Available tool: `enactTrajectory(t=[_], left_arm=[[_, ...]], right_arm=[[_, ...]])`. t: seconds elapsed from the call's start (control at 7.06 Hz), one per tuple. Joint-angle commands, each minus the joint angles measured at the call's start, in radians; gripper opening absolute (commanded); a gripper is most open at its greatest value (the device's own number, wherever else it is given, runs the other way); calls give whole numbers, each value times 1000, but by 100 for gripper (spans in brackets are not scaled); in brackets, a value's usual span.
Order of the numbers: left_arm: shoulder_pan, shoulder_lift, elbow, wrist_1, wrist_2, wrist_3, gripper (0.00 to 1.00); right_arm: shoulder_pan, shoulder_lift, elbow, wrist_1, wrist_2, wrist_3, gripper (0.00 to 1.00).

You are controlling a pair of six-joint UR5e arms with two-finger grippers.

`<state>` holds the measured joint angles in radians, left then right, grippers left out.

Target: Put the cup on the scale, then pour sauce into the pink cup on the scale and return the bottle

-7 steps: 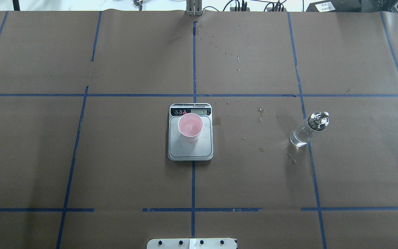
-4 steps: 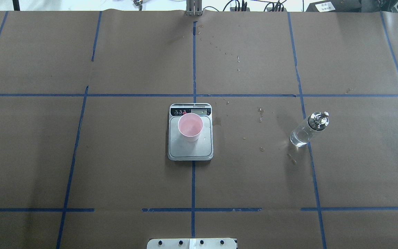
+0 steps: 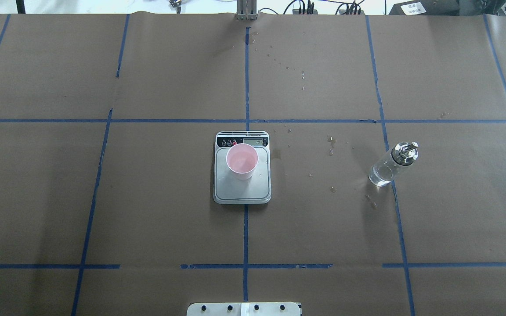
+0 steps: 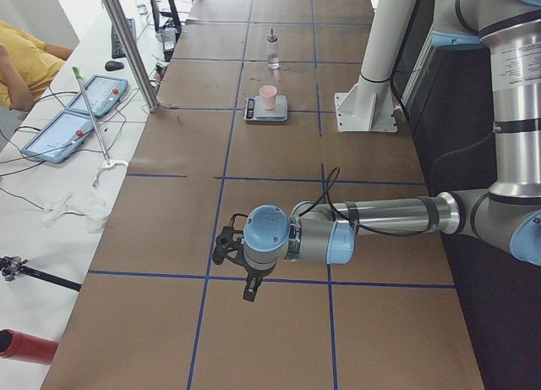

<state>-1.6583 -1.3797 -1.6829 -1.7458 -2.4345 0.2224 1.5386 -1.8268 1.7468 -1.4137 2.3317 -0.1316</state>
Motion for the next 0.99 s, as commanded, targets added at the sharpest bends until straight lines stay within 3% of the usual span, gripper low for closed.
enactTrajectory(t=[0.0, 0.85], left_arm=[[0, 14, 0, -1, 0, 0, 100], [0, 31, 0, 0, 0, -2, 100]], right_arm=[[0, 0, -1, 1, 0, 0, 100], [0, 1, -47, 70, 2, 0, 100]])
